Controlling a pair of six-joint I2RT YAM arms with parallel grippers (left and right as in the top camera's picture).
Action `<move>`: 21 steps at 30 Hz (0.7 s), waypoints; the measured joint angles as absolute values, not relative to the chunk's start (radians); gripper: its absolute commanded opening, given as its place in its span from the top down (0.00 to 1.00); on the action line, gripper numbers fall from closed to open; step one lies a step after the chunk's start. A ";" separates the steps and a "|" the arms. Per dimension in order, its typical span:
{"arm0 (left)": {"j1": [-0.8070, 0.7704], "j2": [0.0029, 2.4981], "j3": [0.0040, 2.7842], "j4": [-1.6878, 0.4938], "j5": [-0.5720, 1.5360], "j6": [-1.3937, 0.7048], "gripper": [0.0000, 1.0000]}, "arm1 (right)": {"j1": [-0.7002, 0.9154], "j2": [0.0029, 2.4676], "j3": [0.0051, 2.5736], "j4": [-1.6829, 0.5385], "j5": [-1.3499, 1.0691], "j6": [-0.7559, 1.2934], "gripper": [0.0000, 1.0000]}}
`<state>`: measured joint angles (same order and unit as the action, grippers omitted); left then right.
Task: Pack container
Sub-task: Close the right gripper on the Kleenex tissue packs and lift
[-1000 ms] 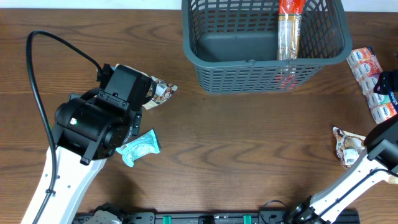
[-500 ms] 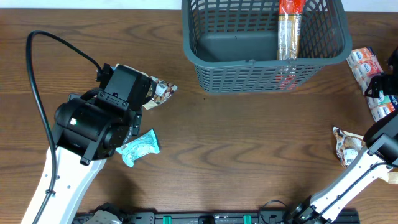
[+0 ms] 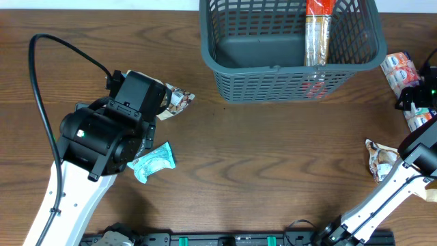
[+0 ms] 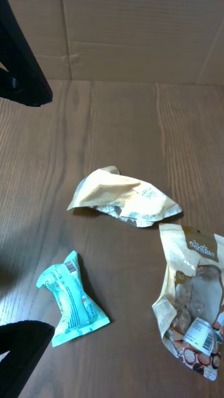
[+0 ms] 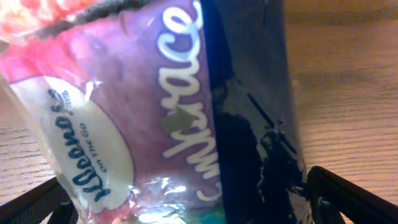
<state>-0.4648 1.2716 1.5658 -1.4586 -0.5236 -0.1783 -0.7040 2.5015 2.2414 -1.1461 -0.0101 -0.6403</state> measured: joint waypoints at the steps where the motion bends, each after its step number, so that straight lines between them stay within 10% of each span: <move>1: -0.465 1.272 1.566 -1.459 -0.524 -0.178 0.01 | -0.704 2.502 2.241 -1.146 -0.012 -0.640 0.01; 19: -0.465 1.272 1.566 -1.459 -0.524 -0.178 0.01 | -0.705 2.500 2.150 -1.103 -0.048 -0.622 0.01; 21: -0.465 1.272 1.566 -1.459 -0.524 -0.178 0.01 | -0.705 2.500 2.148 -1.103 -0.052 -0.614 0.47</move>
